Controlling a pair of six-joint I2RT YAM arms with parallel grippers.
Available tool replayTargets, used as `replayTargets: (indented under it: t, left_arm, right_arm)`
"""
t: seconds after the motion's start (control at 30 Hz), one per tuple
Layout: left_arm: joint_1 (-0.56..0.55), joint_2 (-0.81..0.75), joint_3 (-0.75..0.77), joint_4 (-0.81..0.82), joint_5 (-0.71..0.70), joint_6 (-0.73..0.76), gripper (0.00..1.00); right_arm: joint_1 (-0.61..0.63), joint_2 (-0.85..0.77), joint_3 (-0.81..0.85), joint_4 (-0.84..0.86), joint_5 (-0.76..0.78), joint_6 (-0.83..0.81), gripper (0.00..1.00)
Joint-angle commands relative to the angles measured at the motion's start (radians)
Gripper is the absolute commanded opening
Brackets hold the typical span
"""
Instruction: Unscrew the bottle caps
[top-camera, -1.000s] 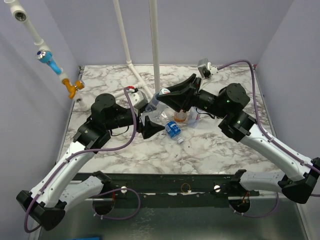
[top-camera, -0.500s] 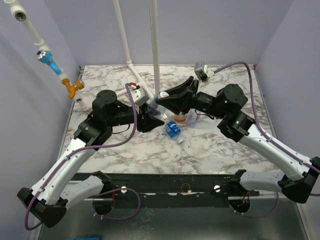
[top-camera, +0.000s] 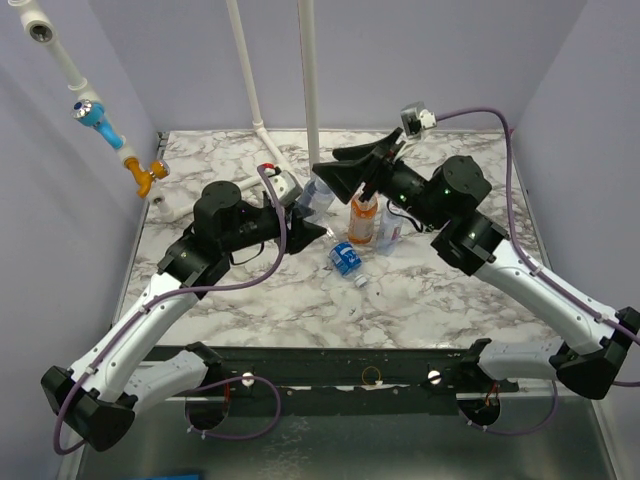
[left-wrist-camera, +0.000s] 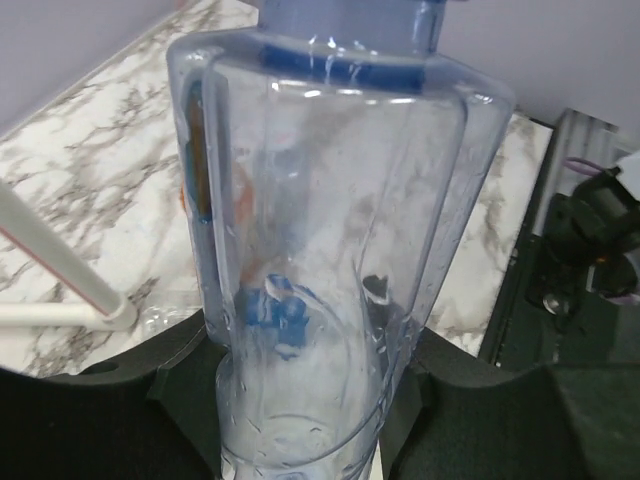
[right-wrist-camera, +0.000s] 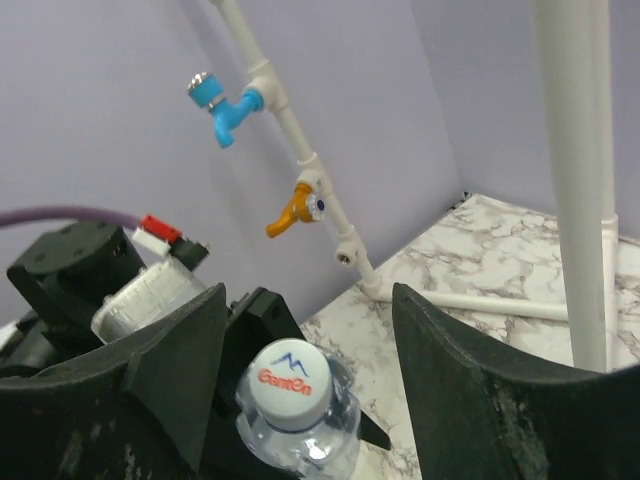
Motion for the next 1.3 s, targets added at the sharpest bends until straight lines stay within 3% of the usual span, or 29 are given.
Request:
replayTargets:
  t: [0.0, 0.5, 0.8, 0.87, 1.07, 1.2, 1.27]
  left_arm:
    - [-0.003, 0.008, -0.036, 0.122, -0.182, 0.052, 0.30]
    - [-0.003, 0.031, -0.030, 0.165, -0.200, 0.012, 0.29]
    - [-0.003, 0.041, -0.007, 0.163, -0.139, -0.061, 0.29]
    - [-0.003, 0.043, 0.015, 0.157, -0.082, -0.089, 0.29]
    - [-0.002, 0.039, 0.092, 0.115, 0.225, -0.195, 0.30]
    - [-0.002, 0.052, 0.127, 0.104, 0.445, -0.287, 0.30]
    - [-0.003, 0.056, 0.139, 0.105, 0.488, -0.319, 0.29]
  right_arm:
    - [0.007, 0.054, 0.104, -0.080, 0.105, 0.051, 0.69]
    - [0.007, 0.108, 0.120, -0.111, 0.124, 0.059, 0.55]
    - [0.007, 0.097, 0.101, -0.076, 0.076, 0.064, 0.07]
    - [0.007, 0.078, 0.076, -0.036, 0.015, 0.049, 0.01]
    - [0.005, 0.018, 0.046, 0.051, -0.306, -0.048, 0.00]
    - [0.002, 0.019, 0.069, 0.085, -0.673, -0.059, 0.01]
    - [0.004, 0.022, 0.066, 0.127, -0.776, -0.032, 0.01]
